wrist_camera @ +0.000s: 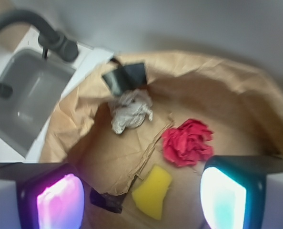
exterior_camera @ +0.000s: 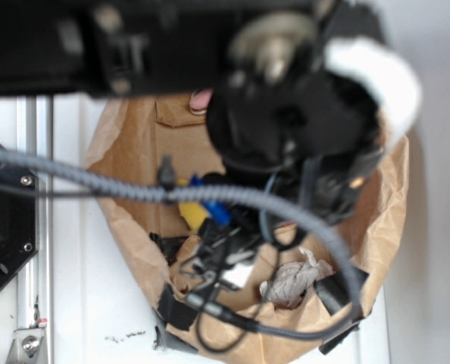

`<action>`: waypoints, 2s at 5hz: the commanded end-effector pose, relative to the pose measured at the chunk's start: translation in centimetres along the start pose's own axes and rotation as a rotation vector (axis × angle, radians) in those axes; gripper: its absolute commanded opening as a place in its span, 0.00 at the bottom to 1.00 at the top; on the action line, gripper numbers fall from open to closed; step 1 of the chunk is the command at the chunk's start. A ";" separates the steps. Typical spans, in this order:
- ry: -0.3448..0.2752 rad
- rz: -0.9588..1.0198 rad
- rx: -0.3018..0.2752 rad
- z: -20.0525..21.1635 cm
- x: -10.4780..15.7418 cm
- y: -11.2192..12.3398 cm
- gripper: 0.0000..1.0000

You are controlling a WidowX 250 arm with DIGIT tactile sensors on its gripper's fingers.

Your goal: Grab the white paper.

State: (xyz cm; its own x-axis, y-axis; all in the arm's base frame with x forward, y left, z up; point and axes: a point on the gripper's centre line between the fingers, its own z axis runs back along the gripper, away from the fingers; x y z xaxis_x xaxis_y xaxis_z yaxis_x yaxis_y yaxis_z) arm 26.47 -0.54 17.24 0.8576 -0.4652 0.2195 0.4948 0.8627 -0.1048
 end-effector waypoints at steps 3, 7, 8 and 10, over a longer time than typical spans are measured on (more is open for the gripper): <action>-0.025 -0.042 0.079 -7.3 -1.4 3.2 1.00; -0.225 -0.080 0.139 -11.1 2.8 -1.0 1.00; -0.229 -0.048 0.133 -12.1 3.7 -1.7 1.00; -0.264 -0.093 0.126 -10.9 3.5 -3.4 1.00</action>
State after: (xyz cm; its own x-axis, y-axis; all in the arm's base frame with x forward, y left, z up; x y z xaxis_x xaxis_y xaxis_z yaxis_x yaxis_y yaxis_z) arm 29.17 -6.32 6.06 0.7684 -0.4763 0.4273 0.5197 0.8542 0.0176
